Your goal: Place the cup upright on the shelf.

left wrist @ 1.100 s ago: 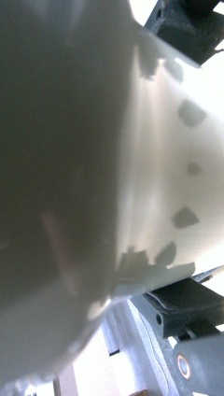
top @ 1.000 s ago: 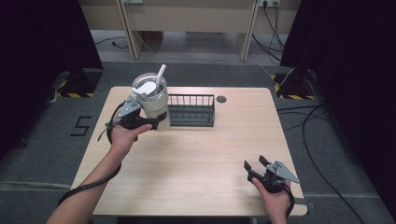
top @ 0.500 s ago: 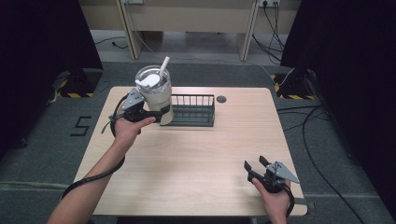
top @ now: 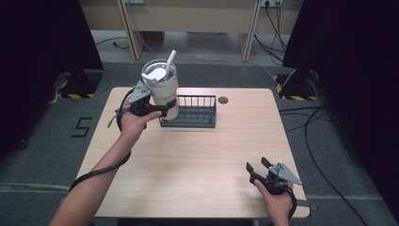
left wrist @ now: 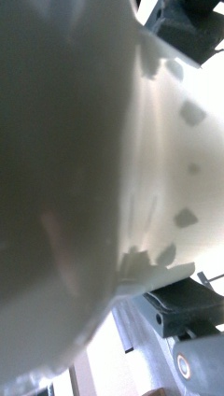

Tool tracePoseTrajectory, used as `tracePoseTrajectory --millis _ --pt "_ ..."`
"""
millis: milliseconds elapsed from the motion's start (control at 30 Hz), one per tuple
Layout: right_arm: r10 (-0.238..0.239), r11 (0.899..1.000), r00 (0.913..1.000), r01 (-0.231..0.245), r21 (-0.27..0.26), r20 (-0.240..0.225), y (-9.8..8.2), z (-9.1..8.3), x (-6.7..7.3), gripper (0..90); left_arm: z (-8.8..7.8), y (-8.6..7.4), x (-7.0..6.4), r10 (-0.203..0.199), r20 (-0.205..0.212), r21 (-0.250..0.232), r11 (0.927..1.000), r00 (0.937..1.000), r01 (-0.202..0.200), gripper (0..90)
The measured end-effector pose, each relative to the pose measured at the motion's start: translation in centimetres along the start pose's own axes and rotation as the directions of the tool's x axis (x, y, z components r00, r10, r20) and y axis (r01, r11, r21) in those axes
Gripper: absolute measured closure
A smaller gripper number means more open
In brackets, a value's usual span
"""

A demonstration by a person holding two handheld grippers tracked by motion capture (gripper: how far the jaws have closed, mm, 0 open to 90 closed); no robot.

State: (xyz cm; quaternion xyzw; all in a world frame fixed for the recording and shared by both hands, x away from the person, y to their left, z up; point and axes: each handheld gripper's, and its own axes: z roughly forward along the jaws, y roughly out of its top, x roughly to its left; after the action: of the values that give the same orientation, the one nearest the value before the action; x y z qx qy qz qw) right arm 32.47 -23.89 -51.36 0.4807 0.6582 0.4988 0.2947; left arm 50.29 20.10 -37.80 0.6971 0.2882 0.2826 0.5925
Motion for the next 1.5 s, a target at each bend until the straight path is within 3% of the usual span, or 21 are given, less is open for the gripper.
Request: tracePoseTrajectory --millis 967,1500 --pt "-0.008 1.000 1.0000 0.008 -0.004 0.000 0.0 -0.1 0.0 32.2 3.8 1.2 0.6 -0.007 -0.014 0.011 0.9999 0.9999 0.007 10.1" --pt "-0.005 1.000 1.0000 0.005 -0.005 0.000 -0.1 -0.1 -0.1 32.3 5.8 1.1 0.5 -0.010 -0.011 0.030 0.9995 0.9999 0.010 10.1"
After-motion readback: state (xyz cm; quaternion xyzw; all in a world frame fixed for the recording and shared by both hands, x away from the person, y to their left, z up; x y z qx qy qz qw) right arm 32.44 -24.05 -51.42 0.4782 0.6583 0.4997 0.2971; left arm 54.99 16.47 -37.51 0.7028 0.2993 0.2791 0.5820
